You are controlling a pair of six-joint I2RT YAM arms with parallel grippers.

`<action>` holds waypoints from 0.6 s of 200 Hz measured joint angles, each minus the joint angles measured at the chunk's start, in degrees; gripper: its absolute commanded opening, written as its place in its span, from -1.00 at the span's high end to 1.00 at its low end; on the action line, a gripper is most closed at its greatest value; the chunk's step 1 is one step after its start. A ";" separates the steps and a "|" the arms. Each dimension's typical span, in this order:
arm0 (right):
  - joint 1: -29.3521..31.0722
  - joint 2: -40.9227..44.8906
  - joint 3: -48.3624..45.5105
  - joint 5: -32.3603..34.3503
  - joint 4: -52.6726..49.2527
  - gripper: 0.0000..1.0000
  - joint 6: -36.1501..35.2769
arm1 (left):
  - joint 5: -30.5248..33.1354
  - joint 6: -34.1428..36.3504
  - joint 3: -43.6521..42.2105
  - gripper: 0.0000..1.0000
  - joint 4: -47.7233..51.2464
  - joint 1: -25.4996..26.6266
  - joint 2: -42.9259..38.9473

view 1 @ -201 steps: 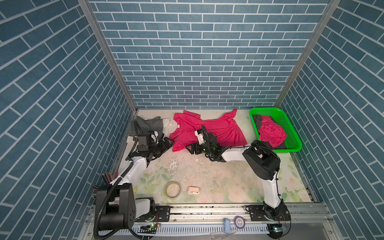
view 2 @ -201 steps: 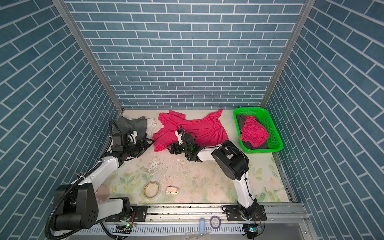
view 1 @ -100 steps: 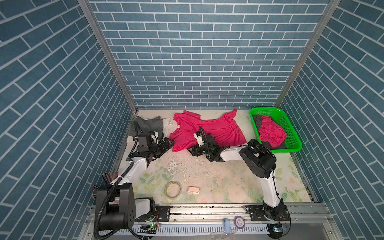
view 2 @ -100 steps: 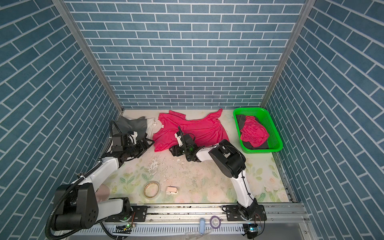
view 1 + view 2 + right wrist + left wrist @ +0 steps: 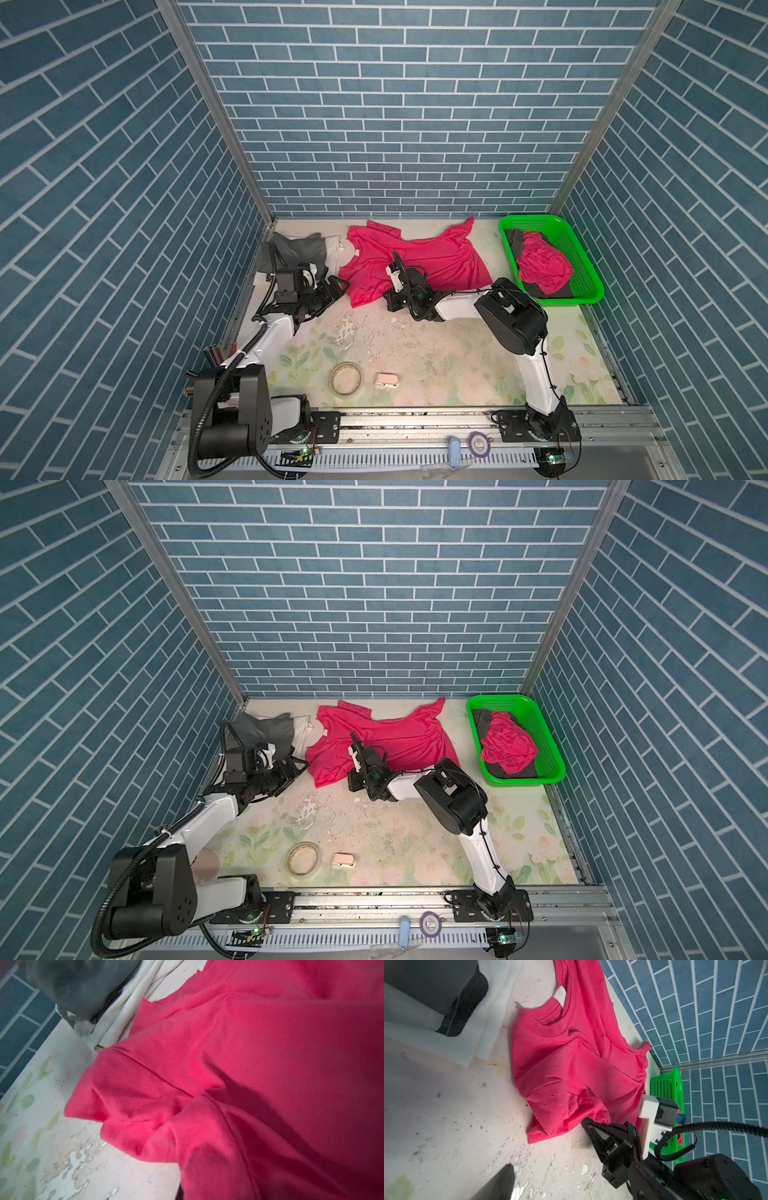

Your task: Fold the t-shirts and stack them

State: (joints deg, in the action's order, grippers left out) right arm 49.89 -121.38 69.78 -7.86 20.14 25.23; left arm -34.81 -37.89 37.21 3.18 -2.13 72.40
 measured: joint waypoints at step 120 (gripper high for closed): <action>-7.19 11.98 0.13 -22.25 -21.66 -0.32 12.24 | 0.70 -1.53 1.09 -0.76 -0.76 1.31 2.19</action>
State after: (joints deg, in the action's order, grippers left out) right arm 42.70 -109.40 69.91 -30.11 -1.52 37.47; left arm -34.11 -39.42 38.30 2.42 -0.82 74.59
